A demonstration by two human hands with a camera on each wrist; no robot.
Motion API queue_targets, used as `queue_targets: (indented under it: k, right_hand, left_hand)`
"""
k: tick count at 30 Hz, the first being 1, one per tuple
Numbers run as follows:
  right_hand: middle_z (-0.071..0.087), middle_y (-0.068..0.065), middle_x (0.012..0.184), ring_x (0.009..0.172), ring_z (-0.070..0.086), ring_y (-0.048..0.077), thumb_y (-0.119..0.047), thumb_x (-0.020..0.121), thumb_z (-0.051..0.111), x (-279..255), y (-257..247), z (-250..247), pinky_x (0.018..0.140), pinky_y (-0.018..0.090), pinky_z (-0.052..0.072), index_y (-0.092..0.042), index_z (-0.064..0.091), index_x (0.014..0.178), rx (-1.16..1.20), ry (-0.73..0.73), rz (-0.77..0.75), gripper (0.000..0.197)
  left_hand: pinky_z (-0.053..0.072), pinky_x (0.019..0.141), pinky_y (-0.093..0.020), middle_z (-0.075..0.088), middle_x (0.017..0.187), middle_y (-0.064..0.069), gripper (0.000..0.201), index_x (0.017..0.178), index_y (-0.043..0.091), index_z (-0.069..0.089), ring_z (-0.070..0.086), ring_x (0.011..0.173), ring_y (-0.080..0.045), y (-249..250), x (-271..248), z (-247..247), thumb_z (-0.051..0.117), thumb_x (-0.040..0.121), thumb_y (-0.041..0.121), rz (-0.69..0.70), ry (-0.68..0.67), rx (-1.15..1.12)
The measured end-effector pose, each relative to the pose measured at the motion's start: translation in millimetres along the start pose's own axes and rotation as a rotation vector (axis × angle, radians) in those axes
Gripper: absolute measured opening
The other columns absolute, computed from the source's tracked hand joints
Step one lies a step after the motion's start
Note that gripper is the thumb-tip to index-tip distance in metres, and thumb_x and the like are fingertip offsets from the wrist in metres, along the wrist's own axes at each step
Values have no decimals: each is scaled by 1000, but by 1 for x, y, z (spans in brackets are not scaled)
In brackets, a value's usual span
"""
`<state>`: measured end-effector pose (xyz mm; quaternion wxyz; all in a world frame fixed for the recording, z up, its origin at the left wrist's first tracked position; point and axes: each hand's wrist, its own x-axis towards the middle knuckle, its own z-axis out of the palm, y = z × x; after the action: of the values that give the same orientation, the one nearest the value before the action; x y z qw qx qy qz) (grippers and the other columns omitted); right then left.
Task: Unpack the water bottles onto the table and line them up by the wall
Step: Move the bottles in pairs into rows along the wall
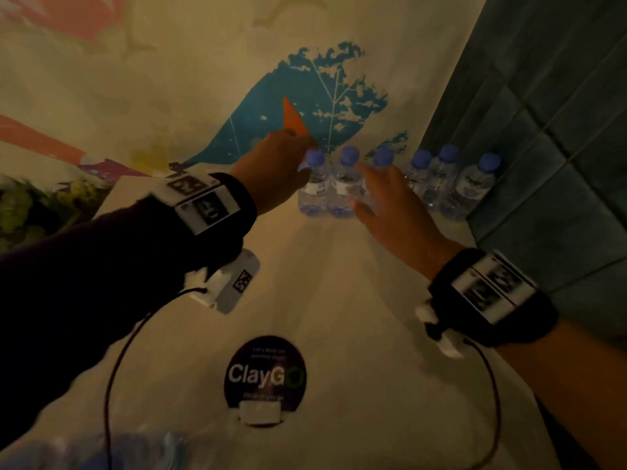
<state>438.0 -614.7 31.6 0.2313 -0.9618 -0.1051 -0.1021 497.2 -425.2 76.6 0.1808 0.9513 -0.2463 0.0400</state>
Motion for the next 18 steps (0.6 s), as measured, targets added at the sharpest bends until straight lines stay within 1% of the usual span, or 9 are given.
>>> queue_targets:
  k: [2, 5, 6, 7, 9, 12, 14, 16, 18]
  right_hand:
    - [43, 20, 133, 120, 48, 33, -22, 90, 56, -39, -13, -13, 98, 40, 42, -14, 35, 138, 11, -37, 10, 53]
    - [46, 11, 129, 110, 55, 26, -28, 89, 56, -98, -37, -31, 89, 36, 48, -22, 39, 135, 50, -112, 72, 49]
    - [47, 9, 127, 107, 56, 23, -29, 89, 56, -117, -47, -37, 87, 33, 48, -24, 40, 134, 63, -131, 82, 48]
    - [48, 7, 125, 106, 56, 21, -31, 89, 55, -135, -57, -43, 85, 31, 48, -25, 40, 134, 70, -144, 81, 47]
    - [49, 5, 125, 106, 56, 19, -34, 90, 53, -169, -78, -51, 85, 29, 47, -27, 40, 134, 70, -172, 80, 46]
    - [48, 1, 125, 106, 54, 13, -42, 90, 46, -217, -115, -60, 86, 24, 44, -30, 37, 136, 82, -239, 78, 47]
    - [47, -2, 127, 109, 51, 12, -46, 88, 40, -247, -135, -59, 92, 26, 45, -32, 34, 137, 98, -324, 67, 50]
    - [46, -4, 128, 113, 49, 11, -54, 87, 32, -275, -150, -53, 96, 26, 44, -33, 33, 137, 85, -416, 52, 54]
    - [46, -3, 128, 115, 47, 12, -62, 81, 23, -300, -158, -42, 96, 26, 43, -33, 32, 137, 65, -486, 38, 63]
  left_hand:
    - [39, 76, -30, 63, 113, -16, 32, 116, 15, 58, 60, 98, -33, 11, -39, -25, 58, 84, 14, 42, -11, -4]
    - [37, 78, -25, 61, 119, -11, 35, 122, 20, 54, 57, 93, -23, 34, -106, -64, 58, 87, 20, 82, -67, 66]
    - [42, 82, -27, 59, 122, -8, 36, 123, 23, 52, 55, 93, -19, 38, -127, -74, 56, 88, 25, 73, -114, 92]
    - [47, 87, -31, 58, 124, -5, 36, 123, 27, 51, 55, 97, -17, 43, -150, -81, 54, 88, 30, 55, -167, 104]
    - [50, 93, -38, 56, 126, 0, 35, 123, 33, 48, 56, 107, -16, 50, -194, -90, 50, 87, 36, 31, -255, 90]
    - [52, 92, -33, 55, 126, 6, 36, 123, 37, 47, 57, 104, -11, 61, -259, -88, 48, 87, 40, 31, -314, 31]
    - [53, 89, -32, 55, 124, 8, 36, 124, 36, 47, 58, 102, -11, 66, -300, -77, 46, 89, 42, 13, -341, -13]
    - [50, 91, -29, 54, 126, 11, 37, 125, 37, 45, 57, 107, -9, 71, -334, -62, 42, 89, 48, 23, -381, -74]
    - [45, 94, -23, 50, 130, 13, 39, 128, 36, 43, 53, 113, -6, 78, -361, -48, 43, 90, 46, 35, -420, -137]
